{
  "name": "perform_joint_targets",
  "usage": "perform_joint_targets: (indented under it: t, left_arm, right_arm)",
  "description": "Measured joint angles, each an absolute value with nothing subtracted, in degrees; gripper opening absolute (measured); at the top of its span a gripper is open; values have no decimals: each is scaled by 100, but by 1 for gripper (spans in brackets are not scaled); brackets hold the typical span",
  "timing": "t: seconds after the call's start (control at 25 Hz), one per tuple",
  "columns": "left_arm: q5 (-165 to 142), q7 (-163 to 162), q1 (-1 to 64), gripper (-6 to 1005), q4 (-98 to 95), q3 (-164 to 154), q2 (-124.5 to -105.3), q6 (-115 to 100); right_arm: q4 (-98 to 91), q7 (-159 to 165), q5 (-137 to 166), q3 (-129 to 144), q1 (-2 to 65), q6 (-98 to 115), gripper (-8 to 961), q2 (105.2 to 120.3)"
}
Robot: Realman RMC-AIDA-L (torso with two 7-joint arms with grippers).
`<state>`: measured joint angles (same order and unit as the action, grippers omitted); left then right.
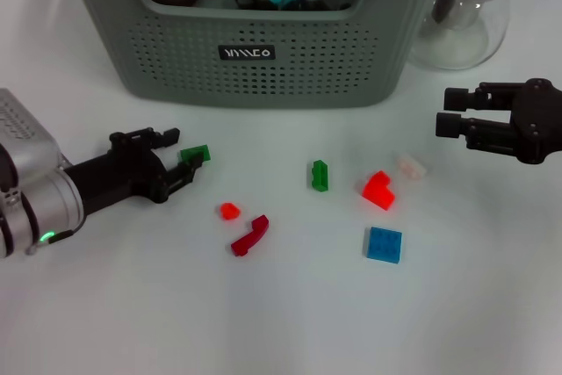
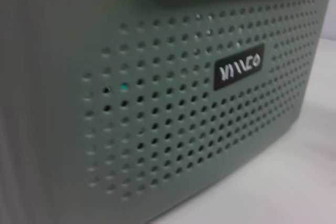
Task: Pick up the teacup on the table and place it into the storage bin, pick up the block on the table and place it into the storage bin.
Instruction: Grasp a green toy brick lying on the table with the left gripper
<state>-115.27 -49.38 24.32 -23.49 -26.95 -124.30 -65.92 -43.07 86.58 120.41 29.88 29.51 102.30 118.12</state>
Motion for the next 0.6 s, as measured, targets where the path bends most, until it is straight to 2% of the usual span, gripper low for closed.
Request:
perform_joint_targets:
  t: [0.6]
  left_arm:
    - [-11514,-4433,2370,433,-2171,-2765,-12454,-6625]
  right_arm:
    - [-4306,8681,12050,2988,2945,10230,501,11796]
